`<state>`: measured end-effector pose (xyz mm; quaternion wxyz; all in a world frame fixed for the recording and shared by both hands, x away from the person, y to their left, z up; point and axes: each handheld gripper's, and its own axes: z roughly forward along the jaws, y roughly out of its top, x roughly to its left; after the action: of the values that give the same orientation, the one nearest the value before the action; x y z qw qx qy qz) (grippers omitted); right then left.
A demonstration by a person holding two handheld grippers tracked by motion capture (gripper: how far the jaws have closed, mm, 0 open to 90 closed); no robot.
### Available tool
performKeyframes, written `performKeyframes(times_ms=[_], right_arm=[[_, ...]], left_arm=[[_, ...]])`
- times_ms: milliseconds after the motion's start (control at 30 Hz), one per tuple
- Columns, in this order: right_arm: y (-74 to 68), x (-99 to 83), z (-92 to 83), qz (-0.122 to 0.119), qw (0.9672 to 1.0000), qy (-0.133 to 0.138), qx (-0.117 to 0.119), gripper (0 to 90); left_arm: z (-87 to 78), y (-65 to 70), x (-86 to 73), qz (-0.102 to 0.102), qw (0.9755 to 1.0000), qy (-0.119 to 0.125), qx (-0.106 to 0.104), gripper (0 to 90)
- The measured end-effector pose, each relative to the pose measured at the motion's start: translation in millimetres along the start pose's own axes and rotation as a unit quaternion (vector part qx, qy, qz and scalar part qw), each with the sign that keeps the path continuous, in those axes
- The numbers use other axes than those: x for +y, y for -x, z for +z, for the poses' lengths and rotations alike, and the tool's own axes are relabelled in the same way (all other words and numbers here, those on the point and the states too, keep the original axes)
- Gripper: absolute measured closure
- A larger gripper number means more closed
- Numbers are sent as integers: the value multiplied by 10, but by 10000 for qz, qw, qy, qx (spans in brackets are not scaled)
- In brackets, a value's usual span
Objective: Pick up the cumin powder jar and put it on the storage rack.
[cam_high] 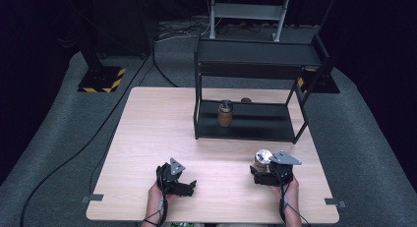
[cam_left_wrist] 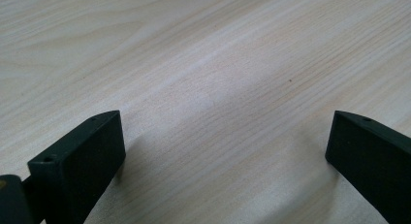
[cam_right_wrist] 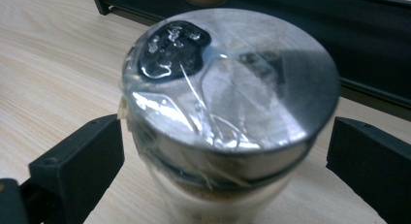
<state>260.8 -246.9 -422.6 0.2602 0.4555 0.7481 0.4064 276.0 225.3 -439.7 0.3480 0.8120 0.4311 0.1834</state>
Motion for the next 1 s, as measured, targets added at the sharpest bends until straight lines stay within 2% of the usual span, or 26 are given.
performKeyframes(times_ms=[433,500,533,600,700,1000], right_arm=[[-46,28,108,-70,10000,-61,-7,4],[-70,3,103,-83,9999,-28,-101,151],[-52,1,102,-44,10000,-38,-59,148],[-38,-26,95,15,10000,-11,-54,243],[7,-48,90,86,9999,2,70,292],[-40,-73,85,49,10000,59,-23,300]], left_arm=[[-1,3,-1,6,10000,3,6,2],[-1,5,-2,8,10000,5,8,2],[-1,5,-2,10,10000,5,10,2],[-1,6,-2,10,10000,5,11,2],[-1,7,-3,9,10000,8,12,2],[-1,6,-3,9,10000,8,11,2]])
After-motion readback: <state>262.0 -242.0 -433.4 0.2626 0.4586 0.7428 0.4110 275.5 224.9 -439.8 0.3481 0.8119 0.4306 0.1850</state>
